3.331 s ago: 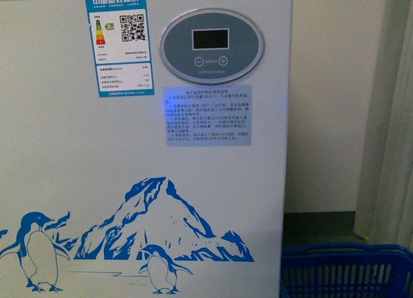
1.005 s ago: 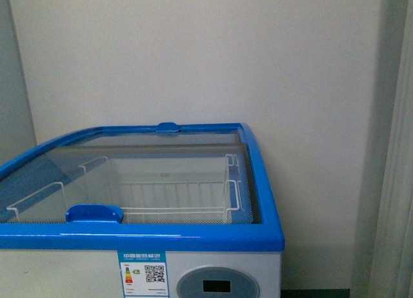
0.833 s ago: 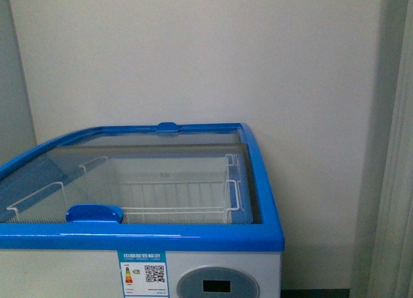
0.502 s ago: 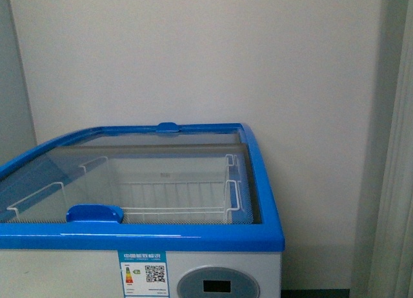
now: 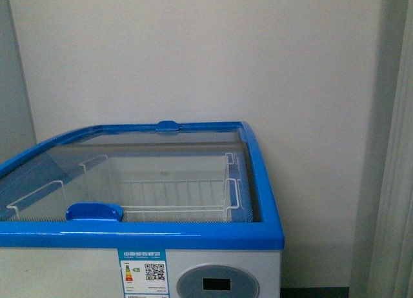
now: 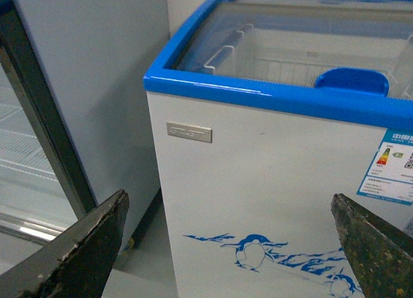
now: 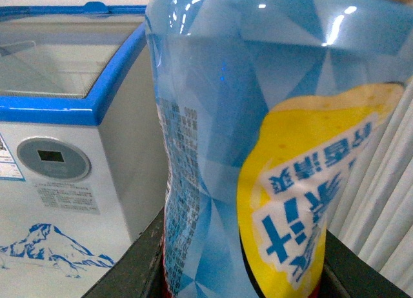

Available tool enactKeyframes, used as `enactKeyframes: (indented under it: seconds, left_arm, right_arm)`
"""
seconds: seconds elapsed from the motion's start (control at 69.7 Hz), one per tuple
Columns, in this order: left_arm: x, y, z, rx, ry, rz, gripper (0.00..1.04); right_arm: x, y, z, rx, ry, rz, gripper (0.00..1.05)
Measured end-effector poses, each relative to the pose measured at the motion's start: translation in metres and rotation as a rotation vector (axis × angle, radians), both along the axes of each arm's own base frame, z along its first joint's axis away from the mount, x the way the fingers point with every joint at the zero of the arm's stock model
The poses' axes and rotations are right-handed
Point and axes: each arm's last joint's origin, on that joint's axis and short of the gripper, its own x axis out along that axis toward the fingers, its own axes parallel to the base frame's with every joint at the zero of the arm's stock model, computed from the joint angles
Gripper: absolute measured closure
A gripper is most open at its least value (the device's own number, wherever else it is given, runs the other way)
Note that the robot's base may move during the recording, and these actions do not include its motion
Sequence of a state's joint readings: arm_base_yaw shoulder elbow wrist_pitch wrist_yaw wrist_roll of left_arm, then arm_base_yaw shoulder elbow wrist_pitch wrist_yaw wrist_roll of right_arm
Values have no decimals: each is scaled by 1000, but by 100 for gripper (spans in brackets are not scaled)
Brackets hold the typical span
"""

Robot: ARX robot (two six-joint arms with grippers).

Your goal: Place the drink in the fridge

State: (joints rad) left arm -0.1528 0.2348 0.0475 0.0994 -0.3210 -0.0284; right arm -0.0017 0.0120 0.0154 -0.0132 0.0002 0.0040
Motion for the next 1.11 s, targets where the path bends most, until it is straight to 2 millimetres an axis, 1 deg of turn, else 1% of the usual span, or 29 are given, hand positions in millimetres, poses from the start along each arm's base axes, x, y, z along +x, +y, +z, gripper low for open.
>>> enactKeyframes:
  seconds: [0.086,0.144,0.244,0.546,0.66,0.775,0.948,1.105]
  left_arm:
    - [6,3,2,17,6,-27,8]
    - [15,5,6,46,9,-74,8]
    - [24,6,12,69,15,-122,8]
    - [57,2,25,142,78,-271,8]
    - [74,1,30,165,94,-310,8]
    - [96,5,30,192,131,-327,8]
    - [120,8,28,236,173,-355,8]
    - [151,10,29,283,197,-404,8]
  right_arm:
    - [0,0,0,0,0,0,65]
    - [0,0,0,0,0,0,65]
    - [0,0,0,0,0,0,65]
    - [0,0,0,0,0,0,65]
    - [0,0,0,0,0,0,65]
    - [0,0,0,0,0,0,65]
    - [0,0,0,0,0,0,65]
    - [0,0,0,0,0,0,65]
